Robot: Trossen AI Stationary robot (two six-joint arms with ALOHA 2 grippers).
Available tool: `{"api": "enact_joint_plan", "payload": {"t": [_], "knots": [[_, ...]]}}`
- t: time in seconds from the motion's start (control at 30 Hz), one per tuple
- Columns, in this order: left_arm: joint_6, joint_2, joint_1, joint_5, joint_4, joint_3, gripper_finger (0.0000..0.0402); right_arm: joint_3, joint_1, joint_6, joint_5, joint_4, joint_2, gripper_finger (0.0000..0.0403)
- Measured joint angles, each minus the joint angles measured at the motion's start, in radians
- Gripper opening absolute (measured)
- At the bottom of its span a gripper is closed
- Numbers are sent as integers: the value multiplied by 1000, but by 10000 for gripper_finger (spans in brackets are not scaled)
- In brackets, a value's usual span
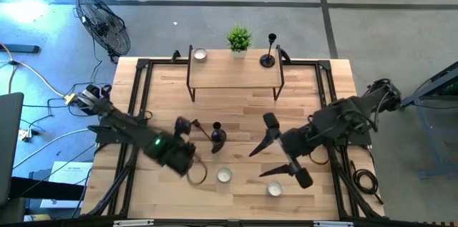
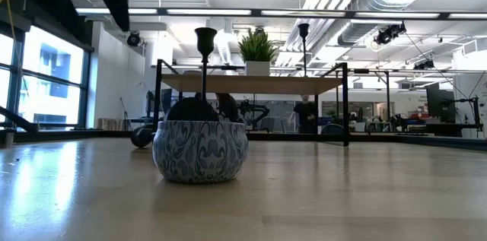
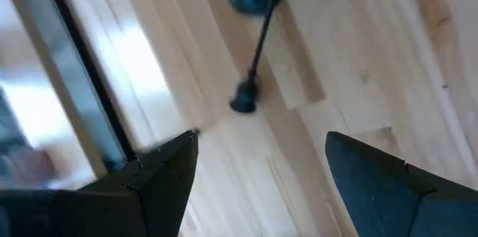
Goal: Pick & Place candle stick holders
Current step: Put the left black candle holder on the shelf
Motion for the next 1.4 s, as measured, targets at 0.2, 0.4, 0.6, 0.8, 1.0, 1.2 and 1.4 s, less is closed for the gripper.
{"api": "enact_joint_plan", "payload": {"t": [0.2,0.4,0.6,0.8,1.0,1.2,1.4], "knots": [[107,0,165,178,111,0,288,0,-1,-15,34,-27,-25,240],[237,0,256,188,200,0,288,0,0,35,34,-64,-25,240],[99,0,330,199,229,0,288,0,0,63,34,-100,-25,240],[-30,0,395,357,335,0,288,0,0,40,34,-111,-25,240],[-40,0,392,421,417,0,288,0,-1,3,34,-112,-25,240],[-106,0,392,415,493,0,288,0,-2,3,34,-121,-25,240],[-140,0,392,413,547,0,289,0,-2,7,34,-122,-25,240]]}}
